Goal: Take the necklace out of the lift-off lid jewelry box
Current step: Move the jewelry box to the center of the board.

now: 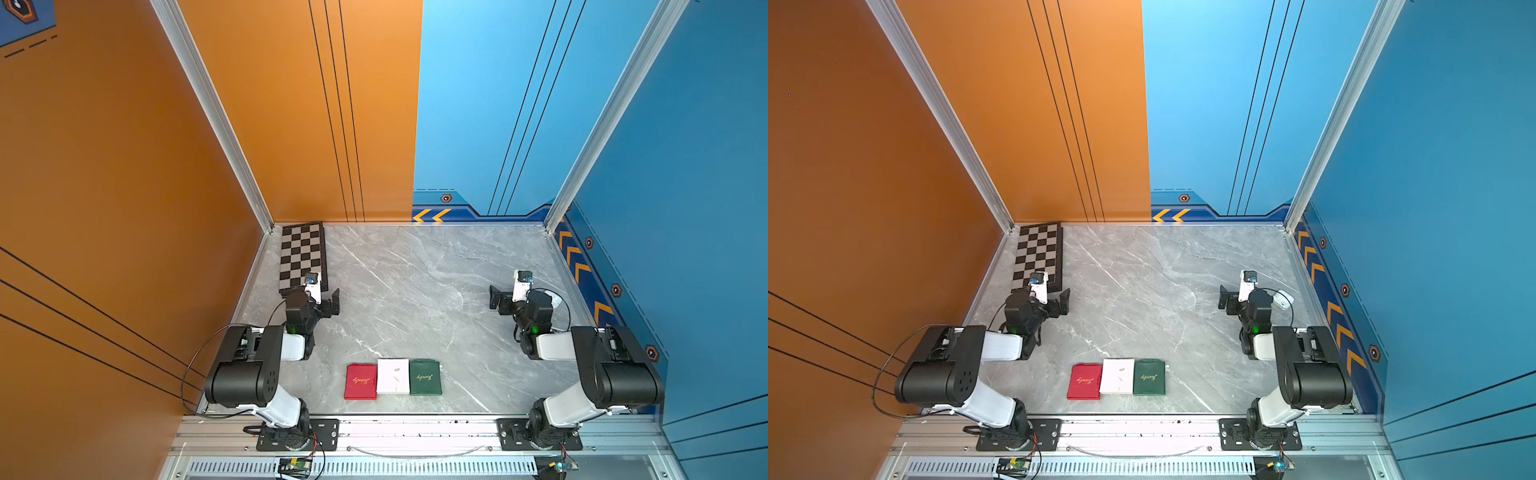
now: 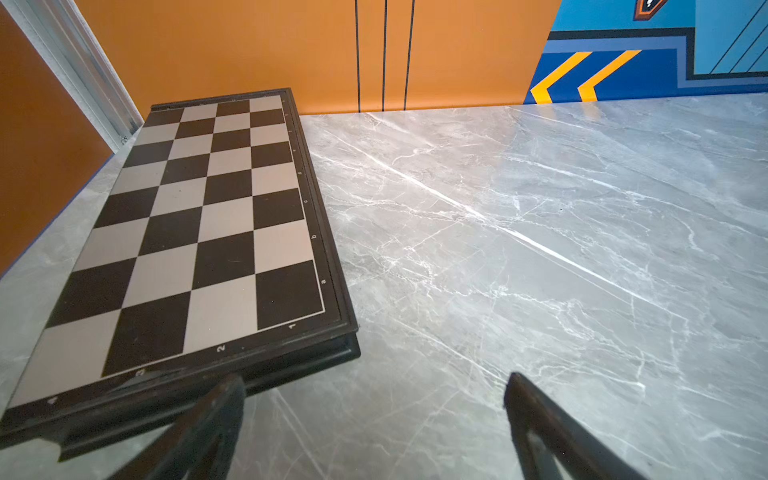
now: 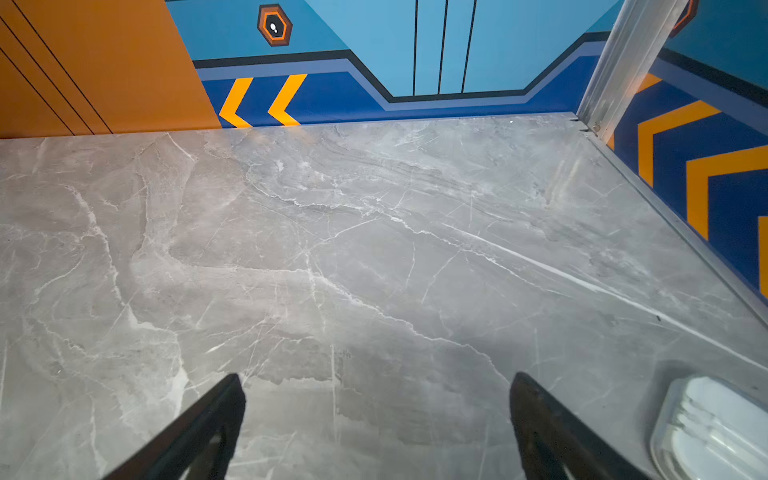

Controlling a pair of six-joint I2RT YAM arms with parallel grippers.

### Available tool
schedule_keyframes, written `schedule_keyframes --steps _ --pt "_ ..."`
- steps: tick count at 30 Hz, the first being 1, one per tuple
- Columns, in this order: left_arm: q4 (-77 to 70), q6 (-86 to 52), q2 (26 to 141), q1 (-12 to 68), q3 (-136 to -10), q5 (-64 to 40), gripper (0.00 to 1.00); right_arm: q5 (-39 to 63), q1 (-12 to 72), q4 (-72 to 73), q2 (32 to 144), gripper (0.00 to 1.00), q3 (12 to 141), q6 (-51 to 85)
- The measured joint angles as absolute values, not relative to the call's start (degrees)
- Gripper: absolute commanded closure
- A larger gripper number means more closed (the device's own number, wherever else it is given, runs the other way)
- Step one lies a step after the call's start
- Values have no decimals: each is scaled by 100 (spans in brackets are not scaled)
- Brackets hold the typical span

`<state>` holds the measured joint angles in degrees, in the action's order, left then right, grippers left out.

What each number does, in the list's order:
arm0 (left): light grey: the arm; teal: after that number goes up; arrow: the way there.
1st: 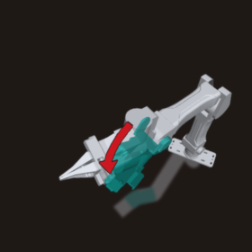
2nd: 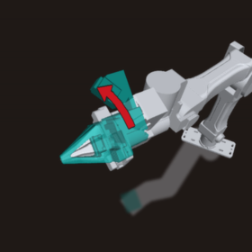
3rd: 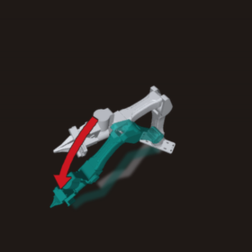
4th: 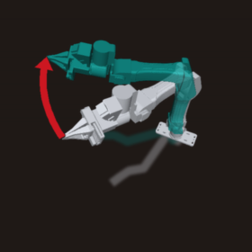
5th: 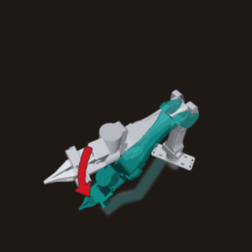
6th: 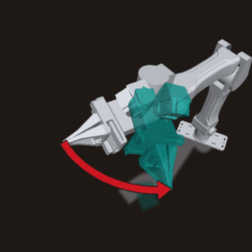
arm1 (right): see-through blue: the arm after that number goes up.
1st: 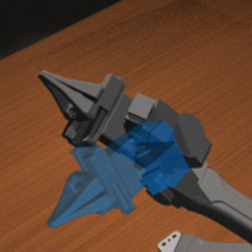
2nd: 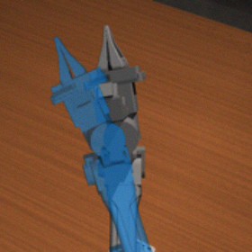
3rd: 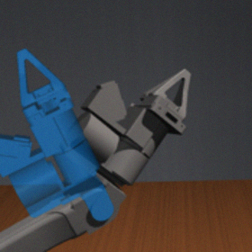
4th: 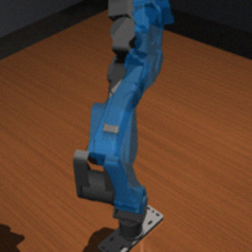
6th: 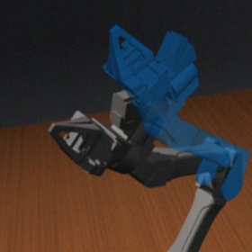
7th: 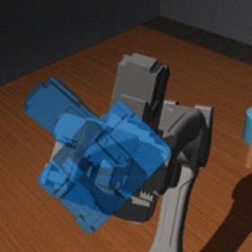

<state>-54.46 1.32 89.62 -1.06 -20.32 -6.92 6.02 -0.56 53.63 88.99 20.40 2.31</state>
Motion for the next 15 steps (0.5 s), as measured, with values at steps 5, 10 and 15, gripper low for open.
schedule_keyframes --steps 5,10,15 --pt "-5446 132 8960 -106 -2034 -692 2 602 -56 5363 8899 0 2040 233" --pt "-5446 132 8962 -106 -2032 -692 2 602 -56 5363 8899 0 2040 233" --pt "-5446 132 8962 -106 -2032 -692 2 602 -89 5363 8899 0 2040 233"
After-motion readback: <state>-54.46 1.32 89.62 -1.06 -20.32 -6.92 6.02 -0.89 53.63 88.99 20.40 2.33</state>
